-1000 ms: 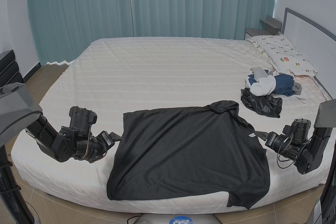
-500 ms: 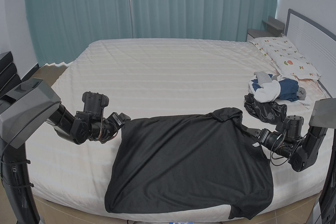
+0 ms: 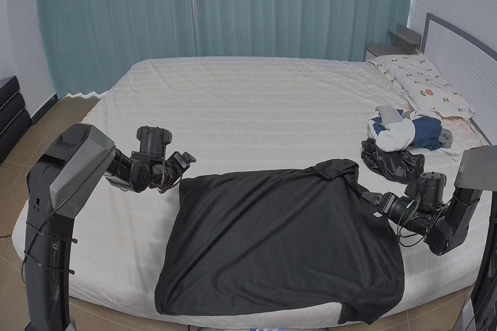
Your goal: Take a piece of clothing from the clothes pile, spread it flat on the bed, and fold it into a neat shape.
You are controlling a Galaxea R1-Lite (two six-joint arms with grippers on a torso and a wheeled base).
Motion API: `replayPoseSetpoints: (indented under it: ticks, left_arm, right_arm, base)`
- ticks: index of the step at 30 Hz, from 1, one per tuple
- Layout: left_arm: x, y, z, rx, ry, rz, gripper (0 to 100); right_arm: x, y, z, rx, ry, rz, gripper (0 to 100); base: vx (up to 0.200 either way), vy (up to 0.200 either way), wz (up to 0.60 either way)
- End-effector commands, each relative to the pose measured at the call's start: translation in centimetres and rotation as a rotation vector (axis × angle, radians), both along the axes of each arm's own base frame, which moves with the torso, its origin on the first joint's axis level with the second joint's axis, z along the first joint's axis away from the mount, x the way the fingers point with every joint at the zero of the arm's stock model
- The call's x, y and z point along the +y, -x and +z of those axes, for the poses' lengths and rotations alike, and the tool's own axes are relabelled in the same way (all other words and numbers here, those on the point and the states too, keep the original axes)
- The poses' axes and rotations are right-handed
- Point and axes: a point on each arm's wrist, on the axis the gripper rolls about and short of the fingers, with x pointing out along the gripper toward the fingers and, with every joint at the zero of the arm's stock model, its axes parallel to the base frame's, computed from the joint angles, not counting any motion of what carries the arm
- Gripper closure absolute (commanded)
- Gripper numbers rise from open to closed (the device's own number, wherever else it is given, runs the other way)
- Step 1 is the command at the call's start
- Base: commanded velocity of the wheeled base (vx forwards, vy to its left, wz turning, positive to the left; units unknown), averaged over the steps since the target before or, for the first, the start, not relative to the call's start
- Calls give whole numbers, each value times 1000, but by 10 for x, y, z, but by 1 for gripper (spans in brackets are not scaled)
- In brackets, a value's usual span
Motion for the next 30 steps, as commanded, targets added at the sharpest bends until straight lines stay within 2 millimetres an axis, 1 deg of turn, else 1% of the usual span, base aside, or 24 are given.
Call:
replayPoseSetpoints:
  ticks: [1,5,6,8,17,18,21,25,26,30]
  left_arm:
    - [-1,-11,-44,51,-24,7,0]
    - [0,-16,-45,20,-70,24,0]
    - [1,-18,-50,21,-71,24,0]
    - [0,-20,-52,15,-69,25,0]
    - [-2,-28,-47,-15,-56,26,0]
    - [-3,-28,-49,-12,-56,23,100]
    - [-3,-29,-52,-16,-59,24,100]
    - [-2,-31,-49,-27,-62,38,100]
    - [3,-33,-47,-31,-60,55,100]
    - [11,-37,-43,-51,-30,118,100]
  right_arm:
    - [2,1,-4,19,-19,-6,0]
    - [1,0,-6,25,-23,-13,0]
    - [1,0,-6,27,-18,-23,0]
    - [3,0,-8,30,-10,-30,0]
    - [7,0,-9,27,-1,-43,0]
    - [7,0,-9,27,-1,-43,0]
    - [7,0,-9,30,-7,-46,0]
    - [7,0,-9,33,-17,-51,0]
    - [5,-2,-7,23,-21,-58,0]
    - [5,-8,-2,-8,-24,-62,0]
  base:
    - [0,0,0]
    - [0,0,0]
    - [0,0,0]
    - [0,0,0]
    - [0,0,0]
    - [0,0,0]
    - [0,0,0]
    - [0,0,0]
    - [0,0,0]
    - [0,0,0]
